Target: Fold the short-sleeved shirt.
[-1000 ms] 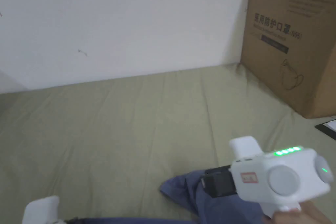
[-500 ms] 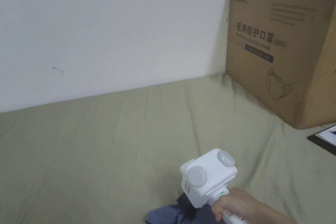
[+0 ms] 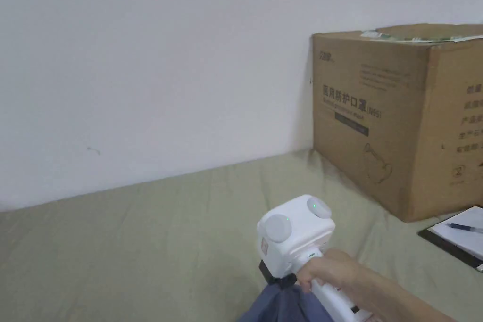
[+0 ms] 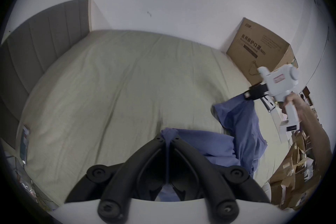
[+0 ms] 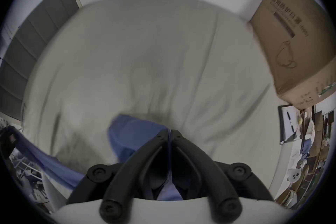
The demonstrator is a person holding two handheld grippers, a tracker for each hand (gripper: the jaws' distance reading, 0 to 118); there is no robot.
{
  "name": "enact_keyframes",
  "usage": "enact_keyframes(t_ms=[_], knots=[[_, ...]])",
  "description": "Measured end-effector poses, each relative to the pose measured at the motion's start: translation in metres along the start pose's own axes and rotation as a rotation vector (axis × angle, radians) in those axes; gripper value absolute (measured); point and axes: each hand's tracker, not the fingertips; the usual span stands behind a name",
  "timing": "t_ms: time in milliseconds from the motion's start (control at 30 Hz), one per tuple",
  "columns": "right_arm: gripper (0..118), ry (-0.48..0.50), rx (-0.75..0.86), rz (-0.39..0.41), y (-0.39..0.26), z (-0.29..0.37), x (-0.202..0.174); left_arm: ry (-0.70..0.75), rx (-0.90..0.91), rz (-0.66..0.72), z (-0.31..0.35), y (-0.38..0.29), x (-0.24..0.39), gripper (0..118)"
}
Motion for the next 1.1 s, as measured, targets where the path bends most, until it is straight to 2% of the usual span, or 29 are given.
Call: enact_keyframes(t_ms=[233, 333, 467, 533, 633, 733, 800, 867, 1100], knots=[[1, -0.043, 0.201, -0.17, -0.014, 0.142, 0.055, 0.049, 0.16, 0.021, 0.086, 0.032, -0.004, 0], [1, -0.007, 0.28, -0.24, -0.03, 0.2, 0.077, 0.114, 0.215, 0.004, 0.12, 0.044, -0.004, 0], [1, 0.042, 0.392, -0.322, -0.054, 0.274, 0.092, 0.075, 0.304, 0.051, 0.16, 0.07, -0.009, 0], [1, 0.045, 0.424, -0.336, -0.062, 0.301, 0.093, 0.101, 0.34, 0.043, 0.169, 0.082, -0.001, 0], [1, 0.064, 0.486, -0.368, -0.064, 0.332, 0.095, 0.139, 0.377, -0.053, 0.179, 0.101, 0.008, 0], [1, 0.074, 0.568, -0.484, -0.056, 0.355, 0.098, 0.103, 0.385, -0.035, 0.184, 0.129, 0.008, 0], [1, 0.132, 0.595, -0.538, -0.041, 0.365, 0.106, 0.103, 0.39, -0.036, 0.182, 0.153, 0.009, 0], [1, 0.129, 0.611, -0.567, -0.028, 0.375, 0.109, 0.123, 0.414, -0.072, 0.183, 0.178, 0.013, 0], [1, 0.068, 0.628, -0.527, 0.029, 0.399, 0.106, 0.132, 0.433, -0.058, 0.173, 0.265, 0.027, 0]])
